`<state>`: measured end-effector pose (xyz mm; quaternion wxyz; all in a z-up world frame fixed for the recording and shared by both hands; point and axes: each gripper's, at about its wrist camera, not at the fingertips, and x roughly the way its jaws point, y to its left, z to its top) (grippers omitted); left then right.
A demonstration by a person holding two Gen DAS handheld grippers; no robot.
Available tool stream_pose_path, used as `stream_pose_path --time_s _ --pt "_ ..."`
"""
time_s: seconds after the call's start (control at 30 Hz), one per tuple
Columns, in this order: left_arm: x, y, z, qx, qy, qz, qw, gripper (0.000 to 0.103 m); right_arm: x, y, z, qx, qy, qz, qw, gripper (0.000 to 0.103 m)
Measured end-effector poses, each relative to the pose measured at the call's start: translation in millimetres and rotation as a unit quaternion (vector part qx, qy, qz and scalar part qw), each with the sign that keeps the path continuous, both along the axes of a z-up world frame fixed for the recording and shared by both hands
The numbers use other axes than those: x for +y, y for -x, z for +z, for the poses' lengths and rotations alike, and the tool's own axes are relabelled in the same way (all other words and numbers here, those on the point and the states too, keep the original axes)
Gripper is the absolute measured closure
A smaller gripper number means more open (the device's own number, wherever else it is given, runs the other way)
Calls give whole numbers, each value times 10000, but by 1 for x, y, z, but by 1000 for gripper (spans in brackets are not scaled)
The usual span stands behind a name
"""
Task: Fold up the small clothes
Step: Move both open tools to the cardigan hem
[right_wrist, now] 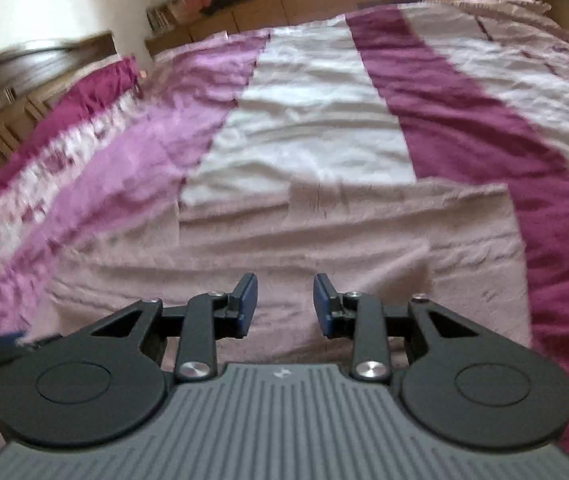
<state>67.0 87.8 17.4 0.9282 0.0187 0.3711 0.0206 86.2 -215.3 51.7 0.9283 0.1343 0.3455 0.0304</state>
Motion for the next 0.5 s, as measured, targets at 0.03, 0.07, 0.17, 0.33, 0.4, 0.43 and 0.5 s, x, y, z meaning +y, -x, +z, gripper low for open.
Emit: stream_pose_path --time_s 0.03,0.07,0.17,0.33,0.4,0.43,0.5 --pt "0 0 0 -2 -2 -7 10000 38 1 -3 -7 118 106 -69 9999 65" --pt "1 0 -1 -4 -1 -14 10000 38 0 -3 -11 174 181 -153 9996 65" --pt "2 0 -1 -20 21 -38 10000 37 -16 6 -17 142 123 -371 9991 65" --pt "3 0 0 -3 83 -9 10000 37 -47 22 -15 193 1 -740 9971 65" --pt "5 2 2 22 117 5 9999 37 -55 29 -12 186 20 -817 9965 65" --pt "6 3 3 47 141 8 9999 37 -58 33 -10 178 21 -869 9961 64" --pt "9 7 7 71 175 1 9998 38 -63 45 -5 197 -34 -978 9950 53"
